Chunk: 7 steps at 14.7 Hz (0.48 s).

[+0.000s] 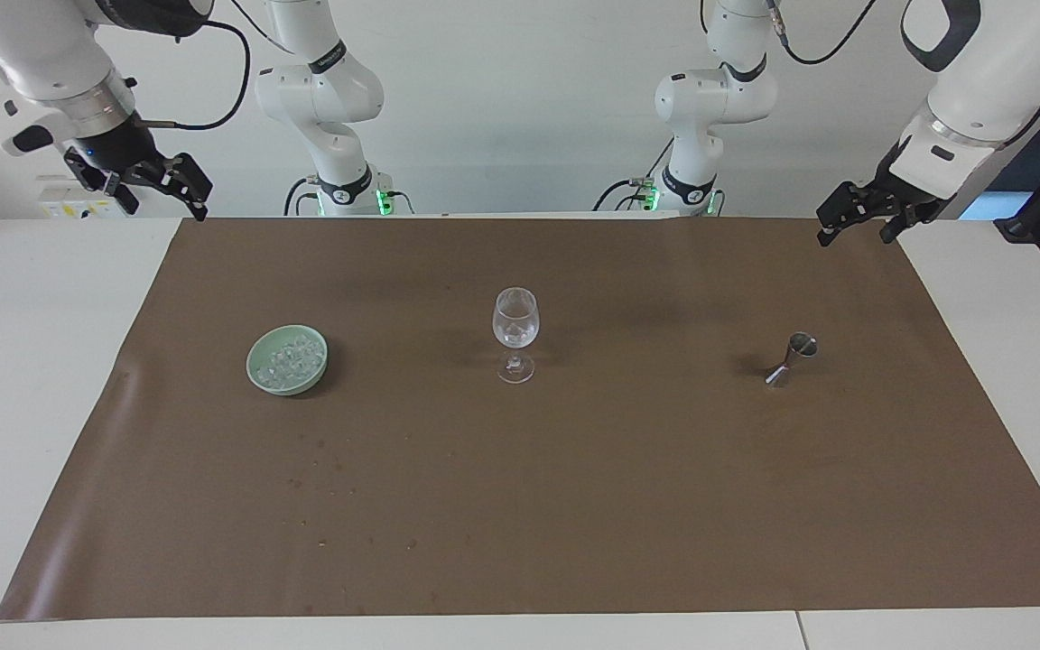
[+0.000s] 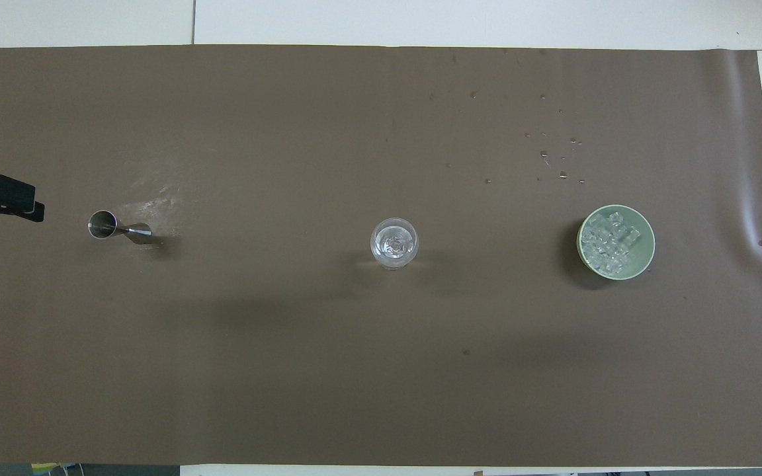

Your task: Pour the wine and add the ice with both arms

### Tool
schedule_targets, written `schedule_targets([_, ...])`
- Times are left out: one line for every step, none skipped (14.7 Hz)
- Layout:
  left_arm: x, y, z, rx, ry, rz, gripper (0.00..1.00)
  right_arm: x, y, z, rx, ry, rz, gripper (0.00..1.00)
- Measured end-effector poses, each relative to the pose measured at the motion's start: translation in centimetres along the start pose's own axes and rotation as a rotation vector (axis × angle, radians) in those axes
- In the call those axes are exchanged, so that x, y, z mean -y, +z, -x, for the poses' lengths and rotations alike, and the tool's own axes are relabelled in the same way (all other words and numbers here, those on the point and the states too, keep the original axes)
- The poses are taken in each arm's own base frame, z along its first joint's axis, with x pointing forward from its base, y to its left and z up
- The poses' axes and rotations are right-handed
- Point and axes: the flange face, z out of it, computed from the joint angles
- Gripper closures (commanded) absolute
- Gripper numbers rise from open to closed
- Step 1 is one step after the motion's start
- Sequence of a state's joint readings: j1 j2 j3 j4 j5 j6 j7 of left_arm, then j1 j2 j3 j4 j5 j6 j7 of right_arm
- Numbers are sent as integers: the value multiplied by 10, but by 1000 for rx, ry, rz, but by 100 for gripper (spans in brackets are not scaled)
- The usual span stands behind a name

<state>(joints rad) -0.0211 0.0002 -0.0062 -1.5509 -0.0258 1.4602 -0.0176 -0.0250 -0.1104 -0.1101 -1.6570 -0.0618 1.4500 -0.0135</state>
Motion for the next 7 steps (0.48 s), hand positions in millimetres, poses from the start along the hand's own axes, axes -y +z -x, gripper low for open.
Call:
schedule_targets([0,0,0,0,0,0,0,1,0,0,0,-1,0,0])
schedule_targets([0,0,0,0,0,0,0,1,0,0,0,-2,0,0])
schedule_targets([0,0,0,0,0,0,0,2,0,0,0,-3,-2,0])
schedule_targets([0,0,0,0,0,0,0,2,0,0,0,-4,-7,0])
schedule_targets([0,0,0,0,0,0,0,3,0,0,0,-4,-10,0])
schedule_targets([0,0,0,0,0,0,0,3,0,0,0,-5,-12,0])
schedule_targets([0,0,0,0,0,0,0,3,0,0,0,-5,-12,0])
